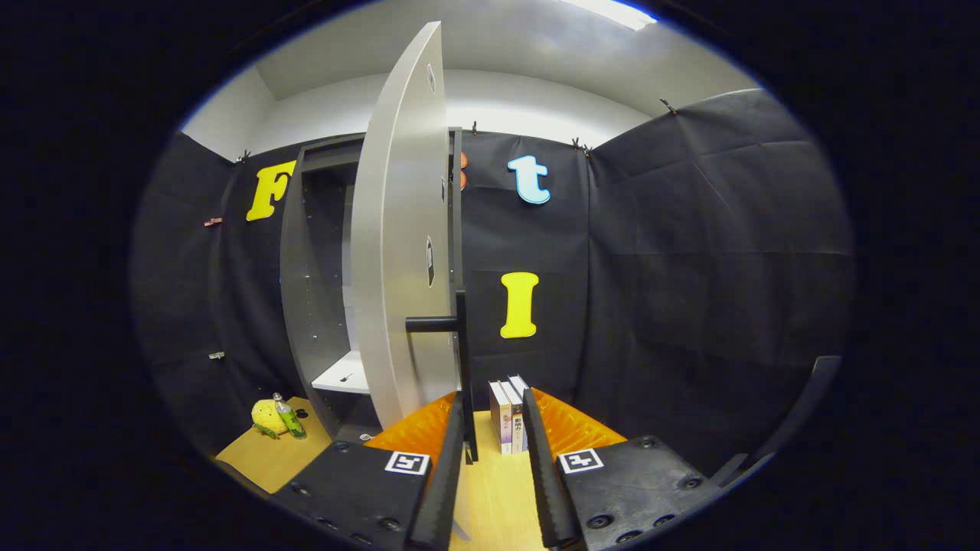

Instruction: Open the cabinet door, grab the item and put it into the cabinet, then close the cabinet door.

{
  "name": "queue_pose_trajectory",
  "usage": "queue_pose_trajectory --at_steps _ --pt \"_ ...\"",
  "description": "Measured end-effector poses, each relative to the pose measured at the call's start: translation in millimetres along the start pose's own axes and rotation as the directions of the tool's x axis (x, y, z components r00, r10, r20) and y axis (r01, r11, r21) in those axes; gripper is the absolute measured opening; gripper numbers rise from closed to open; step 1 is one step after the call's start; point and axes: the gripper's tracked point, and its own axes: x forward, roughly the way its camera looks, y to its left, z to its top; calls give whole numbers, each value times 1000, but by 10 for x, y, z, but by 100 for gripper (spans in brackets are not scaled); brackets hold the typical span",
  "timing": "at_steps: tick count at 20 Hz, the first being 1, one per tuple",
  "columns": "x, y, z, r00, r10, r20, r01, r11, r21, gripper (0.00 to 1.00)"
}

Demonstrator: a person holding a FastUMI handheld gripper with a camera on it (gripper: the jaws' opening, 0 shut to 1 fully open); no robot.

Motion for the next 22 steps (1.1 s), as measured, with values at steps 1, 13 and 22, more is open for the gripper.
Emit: queue_pose_trajectory --at_steps 1,13,22 --pt "20 -78 15 1000 6 8 -6 1000 8 61" --pt "-613 -445 -160 998 -63 -21 64 998 31 98" --pt "-1085 460 -747 991 60 -116 -43 989 143 98"
